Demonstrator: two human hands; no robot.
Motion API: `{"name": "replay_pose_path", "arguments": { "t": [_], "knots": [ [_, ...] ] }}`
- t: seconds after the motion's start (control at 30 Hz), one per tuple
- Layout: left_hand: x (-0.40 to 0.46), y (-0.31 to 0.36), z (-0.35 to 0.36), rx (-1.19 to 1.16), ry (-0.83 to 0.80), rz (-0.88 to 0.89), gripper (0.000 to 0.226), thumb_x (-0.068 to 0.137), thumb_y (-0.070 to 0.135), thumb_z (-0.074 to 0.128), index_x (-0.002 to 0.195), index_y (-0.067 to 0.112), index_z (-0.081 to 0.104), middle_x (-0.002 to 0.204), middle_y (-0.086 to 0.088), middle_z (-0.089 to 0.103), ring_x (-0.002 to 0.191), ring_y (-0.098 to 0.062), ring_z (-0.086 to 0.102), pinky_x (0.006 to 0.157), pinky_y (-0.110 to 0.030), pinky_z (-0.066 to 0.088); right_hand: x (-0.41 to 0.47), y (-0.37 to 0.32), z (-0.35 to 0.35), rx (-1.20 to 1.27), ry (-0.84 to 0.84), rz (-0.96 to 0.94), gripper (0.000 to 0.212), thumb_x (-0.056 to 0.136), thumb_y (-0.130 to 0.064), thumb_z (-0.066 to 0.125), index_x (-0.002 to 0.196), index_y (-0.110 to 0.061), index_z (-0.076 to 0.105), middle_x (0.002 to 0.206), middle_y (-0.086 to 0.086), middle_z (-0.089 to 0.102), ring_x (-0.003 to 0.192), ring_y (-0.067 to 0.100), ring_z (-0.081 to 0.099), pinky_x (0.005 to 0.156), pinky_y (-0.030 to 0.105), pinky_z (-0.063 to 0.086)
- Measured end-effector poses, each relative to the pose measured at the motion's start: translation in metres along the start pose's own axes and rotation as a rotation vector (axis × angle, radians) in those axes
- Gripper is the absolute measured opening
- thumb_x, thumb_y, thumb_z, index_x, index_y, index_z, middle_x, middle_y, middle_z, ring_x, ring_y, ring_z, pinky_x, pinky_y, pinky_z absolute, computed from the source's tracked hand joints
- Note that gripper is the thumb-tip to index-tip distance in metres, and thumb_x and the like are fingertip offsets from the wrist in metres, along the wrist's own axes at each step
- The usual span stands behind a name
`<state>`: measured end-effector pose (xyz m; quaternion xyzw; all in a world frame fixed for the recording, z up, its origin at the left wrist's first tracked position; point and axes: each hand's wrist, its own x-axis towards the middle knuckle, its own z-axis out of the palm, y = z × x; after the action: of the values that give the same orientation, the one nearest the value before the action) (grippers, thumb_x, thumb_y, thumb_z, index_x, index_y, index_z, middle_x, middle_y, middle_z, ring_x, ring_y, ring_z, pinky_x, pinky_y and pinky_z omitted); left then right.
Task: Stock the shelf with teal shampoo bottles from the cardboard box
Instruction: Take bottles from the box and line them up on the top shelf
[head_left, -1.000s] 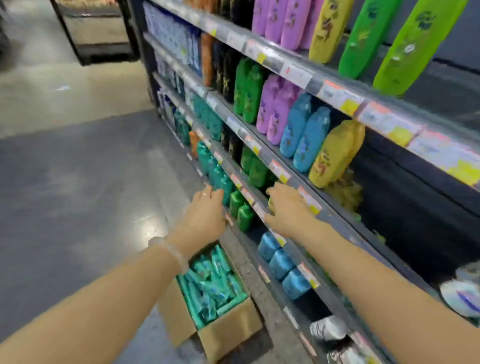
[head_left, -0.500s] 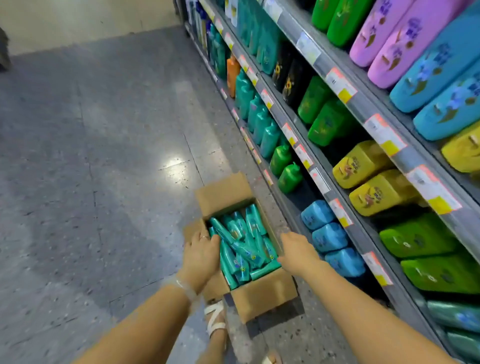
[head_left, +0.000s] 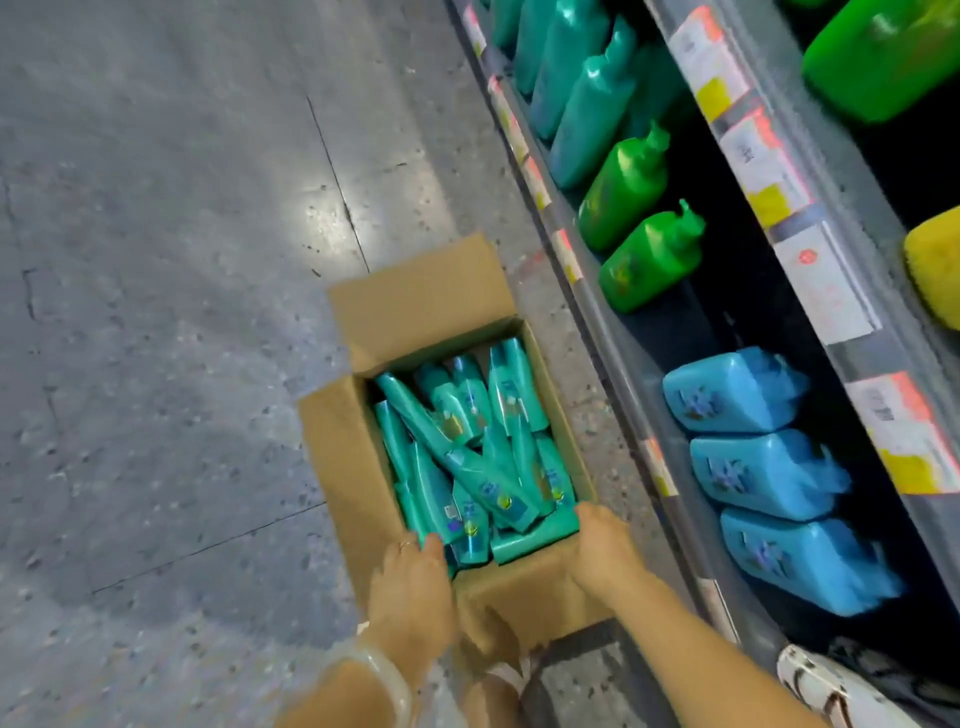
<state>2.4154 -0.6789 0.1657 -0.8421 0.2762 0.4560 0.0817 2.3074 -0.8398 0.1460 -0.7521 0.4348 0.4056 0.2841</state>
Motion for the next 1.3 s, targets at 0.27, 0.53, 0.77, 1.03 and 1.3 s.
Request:
{"name": "replay_pose_path", "arguments": {
  "t": [0.27, 0.53, 0.77, 1.03, 1.3],
  "knots": [
    [0.147, 0.045, 0.097, -0.519, 0.041, -0.181, 0.051, 0.089, 0.037, 0.056, 0.123, 0.001, 0.044, 0.127, -0.017, 0.051, 0.122, -0.031, 0.046, 0.101, -0.034, 0.034, 0.146, 0.001, 0.049, 0.116, 0.048, 0.007, 0.052, 0.09, -0.029, 0.057, 0.132, -0.006, 0.038, 0.133, 0.017, 0.048, 0.124, 0.033, 0.045, 0.099, 0.036, 0.039],
    [0.215, 0.076, 0.128, -1.348, 0.093, -0.698, 0.09, 0.056, 0.03, 0.085, 0.121, 0.003, 0.027, 0.117, -0.013, 0.054, 0.104, -0.03, 0.057, 0.095, -0.038, 0.047, 0.208, 0.008, 0.078, 0.368, 0.05, 0.088, 0.071, 0.077, -0.034, 0.074, 0.133, -0.006, 0.04, 0.133, 0.014, 0.047, 0.121, 0.031, 0.049, 0.097, 0.038, 0.041],
    [0.185, 0.069, 0.143, -1.171, 0.385, -0.567, 0.073, 0.063, 0.026, 0.08, 0.124, 0.007, 0.045, 0.118, -0.015, 0.053, 0.116, -0.028, 0.042, 0.091, -0.031, 0.036, 0.218, 0.014, 0.081, 0.52, 0.061, 0.086, 0.079, 0.061, -0.03, 0.085, 0.126, -0.01, 0.045, 0.127, 0.012, 0.048, 0.115, 0.028, 0.051, 0.099, 0.041, 0.044],
    [0.16, 0.037, 0.123, -1.222, 0.384, -0.248, 0.071, 0.064, 0.028, 0.077, 0.124, 0.03, 0.039, 0.097, 0.01, 0.061, 0.089, -0.015, 0.063, 0.086, -0.036, 0.052, 0.184, 0.002, 0.092, 0.546, 0.175, -0.034, 0.067, 0.067, -0.034, 0.078, 0.112, -0.02, 0.031, 0.116, 0.008, 0.053, 0.1, 0.029, 0.054, 0.074, 0.032, 0.04],
    [0.091, 0.03, 0.022, -1.138, 0.414, 0.028, 0.073, 0.065, 0.009, 0.082, 0.113, 0.033, 0.032, 0.097, 0.017, 0.056, 0.089, -0.006, 0.062, 0.085, -0.034, 0.053, 0.076, -0.028, 0.024, 0.821, 0.326, -0.099, 0.084, 0.067, -0.027, 0.078, 0.134, -0.024, 0.029, 0.132, 0.003, 0.041, 0.119, 0.022, 0.046, 0.101, 0.043, 0.042]
  ]
}}
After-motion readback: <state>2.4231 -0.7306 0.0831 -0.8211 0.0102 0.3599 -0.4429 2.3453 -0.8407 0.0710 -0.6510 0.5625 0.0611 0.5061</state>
